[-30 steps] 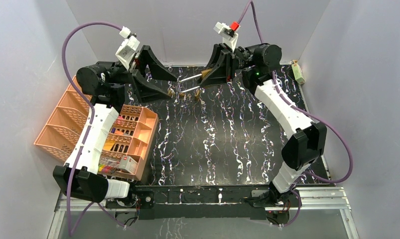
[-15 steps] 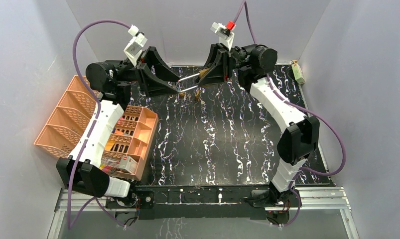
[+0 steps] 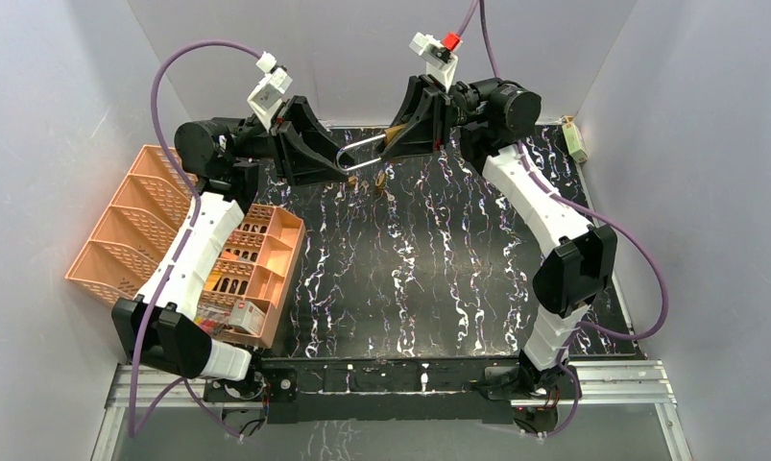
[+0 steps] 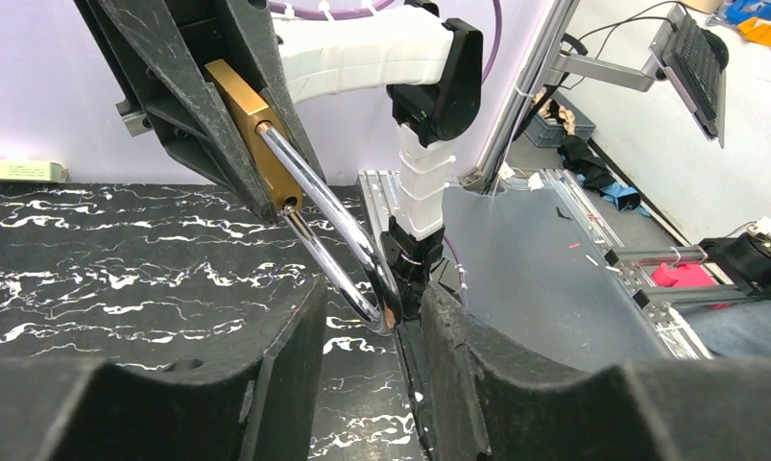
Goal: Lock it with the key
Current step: Lock the lock.
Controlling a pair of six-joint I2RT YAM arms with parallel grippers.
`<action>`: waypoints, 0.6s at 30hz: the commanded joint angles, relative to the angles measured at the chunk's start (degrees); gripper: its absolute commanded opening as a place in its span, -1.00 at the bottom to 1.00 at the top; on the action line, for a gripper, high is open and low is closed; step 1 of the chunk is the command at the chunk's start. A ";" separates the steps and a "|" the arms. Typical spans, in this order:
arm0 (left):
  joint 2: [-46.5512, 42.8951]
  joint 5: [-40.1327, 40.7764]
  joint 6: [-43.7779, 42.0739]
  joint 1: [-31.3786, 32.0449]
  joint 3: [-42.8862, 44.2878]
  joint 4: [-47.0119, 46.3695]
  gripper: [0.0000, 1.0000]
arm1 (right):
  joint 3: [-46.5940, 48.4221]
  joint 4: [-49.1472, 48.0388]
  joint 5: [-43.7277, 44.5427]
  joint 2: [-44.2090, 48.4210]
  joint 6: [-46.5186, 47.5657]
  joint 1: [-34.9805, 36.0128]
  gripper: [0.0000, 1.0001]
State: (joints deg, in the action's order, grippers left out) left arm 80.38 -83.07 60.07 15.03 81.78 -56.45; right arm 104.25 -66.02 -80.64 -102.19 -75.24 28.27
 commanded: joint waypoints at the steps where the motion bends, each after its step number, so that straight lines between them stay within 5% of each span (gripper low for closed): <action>1: -1.30 1.00 0.04 0.18 0.55 -2.97 -0.27 | 2.86 -2.97 4.24 0.50 -1.69 0.27 -1.00; 9: -0.80 1.96 2.06 0.18 0.35 -5.92 -0.42 | 2.19 -3.24 4.44 0.55 -1.83 0.35 -1.00; 10: -0.69 2.07 2.33 0.18 0.35 -6.26 -0.50 | 2.19 -3.26 4.48 0.51 -1.84 0.38 -1.00; 12: -0.51 2.66 2.88 0.12 0.28 -6.95 -1.00 | 2.19 -3.32 4.55 0.41 -1.94 0.32 -1.00; 18: 0.44 4.03 5.70 0.96 -0.86 -10.76 -1.00 | 2.34 -3.63 5.91 0.13 -2.18 0.54 -1.00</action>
State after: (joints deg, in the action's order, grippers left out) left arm 80.62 -80.95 63.22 14.94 81.47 -61.63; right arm 104.25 -66.22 -79.92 -102.54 -76.40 28.21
